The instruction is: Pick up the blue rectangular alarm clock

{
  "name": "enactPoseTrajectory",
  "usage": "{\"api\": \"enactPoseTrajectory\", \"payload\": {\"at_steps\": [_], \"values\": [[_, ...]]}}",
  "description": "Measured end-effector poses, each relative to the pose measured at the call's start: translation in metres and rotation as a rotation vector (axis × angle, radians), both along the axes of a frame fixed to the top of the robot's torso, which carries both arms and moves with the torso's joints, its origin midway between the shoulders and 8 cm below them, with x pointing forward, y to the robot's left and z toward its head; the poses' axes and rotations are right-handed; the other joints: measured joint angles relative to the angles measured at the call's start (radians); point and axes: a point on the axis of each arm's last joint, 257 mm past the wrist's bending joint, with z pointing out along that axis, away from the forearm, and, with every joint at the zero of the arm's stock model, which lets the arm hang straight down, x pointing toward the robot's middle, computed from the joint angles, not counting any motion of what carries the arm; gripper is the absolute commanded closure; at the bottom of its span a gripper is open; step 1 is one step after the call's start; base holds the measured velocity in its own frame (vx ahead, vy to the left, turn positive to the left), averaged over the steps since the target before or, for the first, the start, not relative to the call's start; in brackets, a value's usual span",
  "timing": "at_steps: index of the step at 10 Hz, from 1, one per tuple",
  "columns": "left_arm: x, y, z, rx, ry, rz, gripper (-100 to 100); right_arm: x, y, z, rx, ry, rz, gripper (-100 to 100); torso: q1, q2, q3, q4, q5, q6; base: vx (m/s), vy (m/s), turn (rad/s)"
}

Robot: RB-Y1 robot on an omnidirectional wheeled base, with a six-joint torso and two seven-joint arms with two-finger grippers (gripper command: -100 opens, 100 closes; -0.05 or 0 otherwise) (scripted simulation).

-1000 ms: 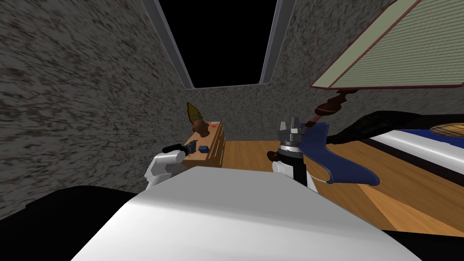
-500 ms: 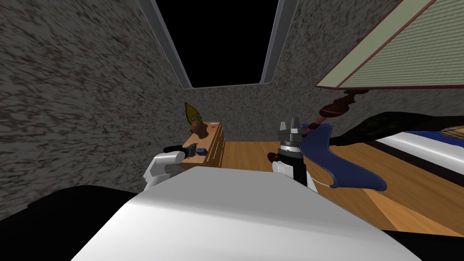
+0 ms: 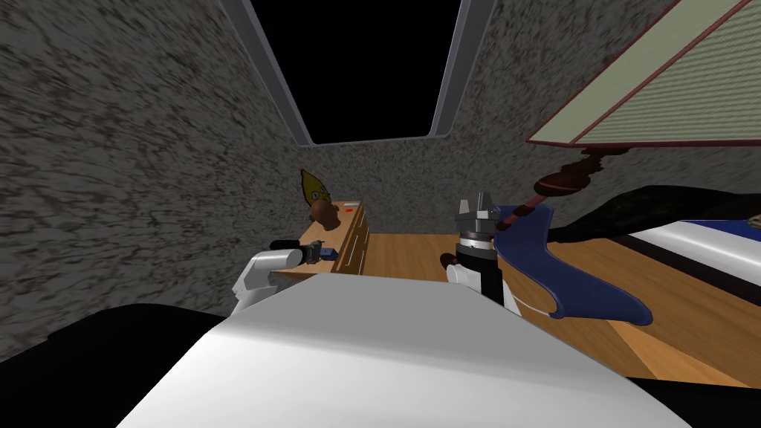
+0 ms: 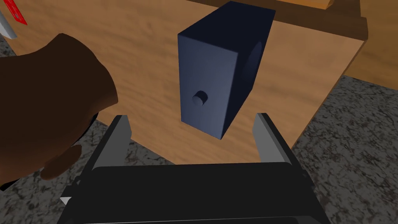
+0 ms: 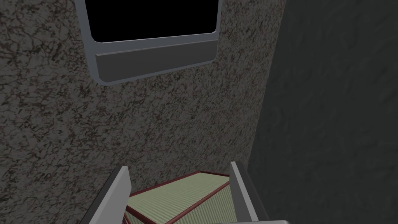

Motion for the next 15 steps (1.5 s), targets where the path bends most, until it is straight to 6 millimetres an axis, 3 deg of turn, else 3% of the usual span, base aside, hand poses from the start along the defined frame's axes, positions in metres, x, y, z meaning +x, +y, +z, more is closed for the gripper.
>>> {"api": "enactPoseTrajectory", "payload": {"at_steps": [8, 9, 10, 14, 15], "values": [[-0.061, -0.003, -0.026, -0.047, 0.224, 0.042, -100, 0.000, 0.000, 0.000, 0.000, 0.000, 0.000, 0, 0.002, 0.001, 0.001, 0.000, 0.000, 0.000, 0.085, 0.002, 0.023], [-0.061, -0.003, -0.027, -0.047, 0.228, 0.043, 0, 0.000, 0.000, 0.000, 0.000, 0.000, 0.000, 0, 0.002, 0.003, 0.002, 0.001, 0.000, 0.000, 0.005, 0.001, 0.000], [-0.061, -0.003, -0.027, -0.047, 0.227, 0.043, -100, 0.000, 0.000, 0.000, 0.000, 0.000, 0.000, 0, 0.001, 0.005, 0.003, 0.001, 0.000, 0.000, -0.004, -0.001, -0.031], [-0.057, 0.003, -0.046, -0.048, 0.225, 0.055, -100, 0.000, 0.000, 0.000, 0.000, 0.000, 0.000, 0, 0.001, 0.006, 0.004, 0.001, 0.000, 0.000, -0.008, -0.001, -0.024], [-0.057, 0.003, -0.046, -0.047, 0.224, 0.055, 100, 0.000, 0.000, 0.000, 0.000, 0.000, 0.000, 0, 0.001, 0.006, 0.004, 0.001, 0.000, 0.000, 0.000, 0.000, 0.000]]}}
